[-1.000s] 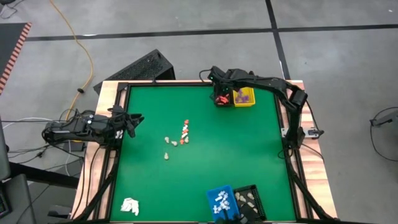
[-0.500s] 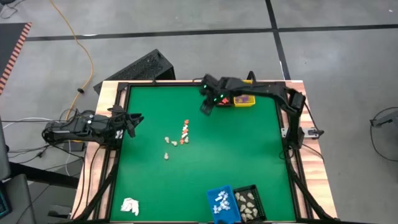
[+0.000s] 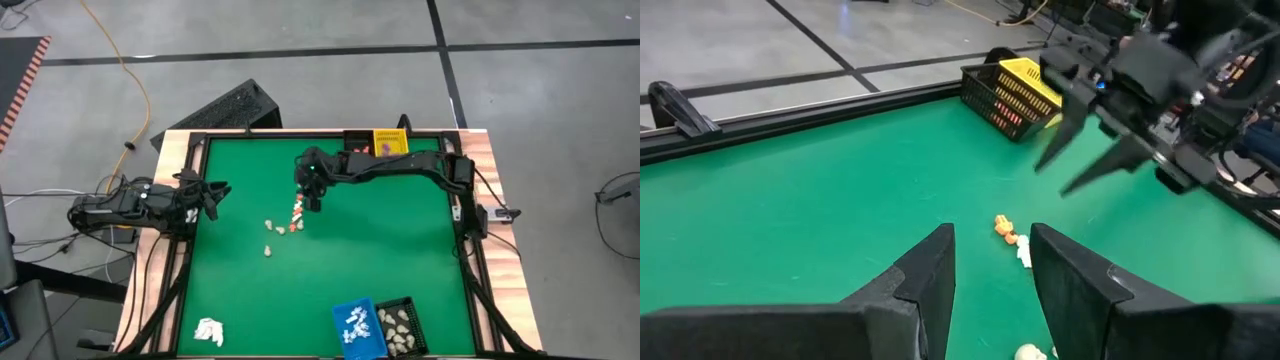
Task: Sort Halloween decoration
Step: Put the orange skeleton toy into the top black basket
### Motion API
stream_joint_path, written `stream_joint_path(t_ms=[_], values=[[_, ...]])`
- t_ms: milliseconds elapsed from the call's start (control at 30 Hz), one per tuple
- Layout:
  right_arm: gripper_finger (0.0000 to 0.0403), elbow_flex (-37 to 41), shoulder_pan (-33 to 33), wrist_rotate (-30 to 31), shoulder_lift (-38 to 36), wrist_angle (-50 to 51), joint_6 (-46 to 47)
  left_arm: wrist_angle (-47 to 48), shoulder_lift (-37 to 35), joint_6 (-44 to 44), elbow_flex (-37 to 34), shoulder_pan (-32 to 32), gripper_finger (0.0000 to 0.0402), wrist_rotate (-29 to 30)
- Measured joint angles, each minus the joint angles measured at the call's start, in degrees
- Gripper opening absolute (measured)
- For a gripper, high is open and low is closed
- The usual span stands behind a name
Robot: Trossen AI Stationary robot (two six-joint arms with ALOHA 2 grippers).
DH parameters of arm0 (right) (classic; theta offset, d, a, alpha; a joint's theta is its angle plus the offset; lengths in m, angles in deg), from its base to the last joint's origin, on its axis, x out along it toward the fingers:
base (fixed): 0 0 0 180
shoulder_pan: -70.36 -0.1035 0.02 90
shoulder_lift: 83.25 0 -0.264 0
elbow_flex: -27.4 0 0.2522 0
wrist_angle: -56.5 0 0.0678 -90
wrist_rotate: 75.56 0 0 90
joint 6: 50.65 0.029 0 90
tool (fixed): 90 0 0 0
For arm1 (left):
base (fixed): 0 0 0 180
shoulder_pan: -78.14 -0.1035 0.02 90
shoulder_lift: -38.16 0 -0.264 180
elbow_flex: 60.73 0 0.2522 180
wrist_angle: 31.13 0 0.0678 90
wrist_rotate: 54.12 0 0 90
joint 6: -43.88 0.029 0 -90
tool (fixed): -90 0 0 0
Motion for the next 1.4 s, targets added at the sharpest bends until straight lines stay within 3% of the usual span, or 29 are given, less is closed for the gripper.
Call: stream_joint_path(t_ms=[133, 200, 733, 1200, 1400], values=[[0.0147, 0.2, -2.1, -8.2, 2.5, -2.7, -3.8, 0.4, 0.1, -0.3, 0.0, 0.0, 0.0121, 0.0], [0.0146, -0.1, -3.8, -8.8, 3.7, -5.2, -6.0, 0.8, 0.3, -0.5, 0.1, 0.0, 0.0121, 0.0], [0.0146, -0.2, -7.3, -6.7, 10.6, -11.7, -7.2, 1.3, 1.8, -1.1, 0.0, 0.0, 0.0121, -0.1], [0.0144, 0.0, -7.3, -7.3, 12.0, -7.3, -6.0, 1.2, 2.3, -1.1, 0.0, 0.0, 0.0121, -0.1], [0.0113, 0.0, -7.4, -6.7, 12.0, -6.6, -4.7, 1.2, 2.3, -1.2, 0.0, 0.0, 0.0121, -0.1]])
